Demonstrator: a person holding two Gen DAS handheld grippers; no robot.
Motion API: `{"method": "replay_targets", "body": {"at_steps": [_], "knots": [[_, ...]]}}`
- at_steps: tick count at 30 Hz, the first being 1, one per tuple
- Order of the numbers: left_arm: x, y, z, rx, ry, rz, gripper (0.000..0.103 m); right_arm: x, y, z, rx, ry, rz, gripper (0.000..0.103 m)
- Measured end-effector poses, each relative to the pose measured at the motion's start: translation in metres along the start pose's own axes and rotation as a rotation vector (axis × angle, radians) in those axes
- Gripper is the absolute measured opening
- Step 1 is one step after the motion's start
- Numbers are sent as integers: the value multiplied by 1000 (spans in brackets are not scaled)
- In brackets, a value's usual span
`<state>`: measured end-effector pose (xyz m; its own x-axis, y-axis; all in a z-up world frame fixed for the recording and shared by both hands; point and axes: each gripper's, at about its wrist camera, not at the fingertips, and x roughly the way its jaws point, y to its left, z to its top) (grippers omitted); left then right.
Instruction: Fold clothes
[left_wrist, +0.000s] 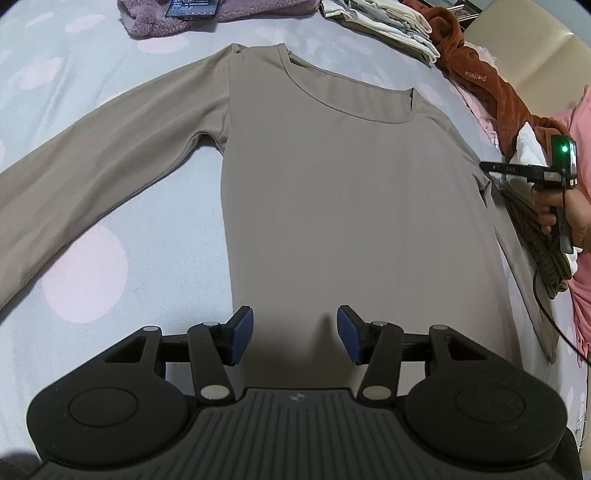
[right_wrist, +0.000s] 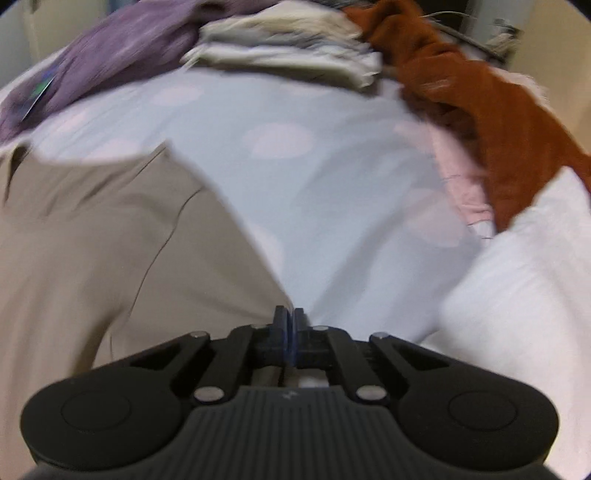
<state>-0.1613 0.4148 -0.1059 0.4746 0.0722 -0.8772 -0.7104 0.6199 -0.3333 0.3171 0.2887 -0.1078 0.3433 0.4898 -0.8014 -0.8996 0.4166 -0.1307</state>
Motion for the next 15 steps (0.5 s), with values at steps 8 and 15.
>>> {"method": "replay_targets", "body": {"at_steps": [8, 15], "knots": [[-7, -1, -6, 21, 22, 17, 48, -27, 9, -7, -28, -137, -234, 32], [-21, -9, -32, 72, 97, 43, 48, -107, 34, -64, 34, 4, 86, 44]]}}
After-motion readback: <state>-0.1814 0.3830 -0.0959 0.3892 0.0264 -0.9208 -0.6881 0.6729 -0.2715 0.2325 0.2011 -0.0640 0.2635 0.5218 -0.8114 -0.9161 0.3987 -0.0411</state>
